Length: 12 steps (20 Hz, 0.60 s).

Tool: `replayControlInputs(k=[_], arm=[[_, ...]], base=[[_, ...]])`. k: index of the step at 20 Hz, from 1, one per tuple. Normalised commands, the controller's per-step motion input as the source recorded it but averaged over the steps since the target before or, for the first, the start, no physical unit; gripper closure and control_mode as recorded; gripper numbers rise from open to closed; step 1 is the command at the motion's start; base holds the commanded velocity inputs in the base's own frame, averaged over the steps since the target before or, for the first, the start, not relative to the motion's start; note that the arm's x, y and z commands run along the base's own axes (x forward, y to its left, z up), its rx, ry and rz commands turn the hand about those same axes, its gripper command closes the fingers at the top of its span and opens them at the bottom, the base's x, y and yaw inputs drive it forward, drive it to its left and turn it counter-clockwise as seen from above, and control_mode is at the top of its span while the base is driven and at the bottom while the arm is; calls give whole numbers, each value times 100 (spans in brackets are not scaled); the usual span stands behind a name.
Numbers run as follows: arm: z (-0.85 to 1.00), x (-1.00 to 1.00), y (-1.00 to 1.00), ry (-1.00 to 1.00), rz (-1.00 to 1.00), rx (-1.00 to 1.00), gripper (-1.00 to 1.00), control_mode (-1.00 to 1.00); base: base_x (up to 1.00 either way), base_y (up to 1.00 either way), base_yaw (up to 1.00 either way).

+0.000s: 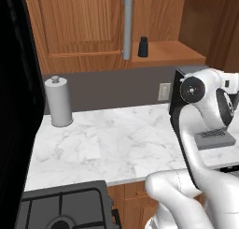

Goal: Move the shaker and shaker from the cabinet to the dining counter.

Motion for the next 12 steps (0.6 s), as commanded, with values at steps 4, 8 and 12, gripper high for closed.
replayControlInputs(k=[4,8,12], arm=[[0,0,76,-20,60,10,-100,-100],[0,0,71,-30,44,10,-100,-100],[9,0,77,-22,24,1,-100,-100]], base=[[0,0,0],[0,0,0],[0,0,0]])
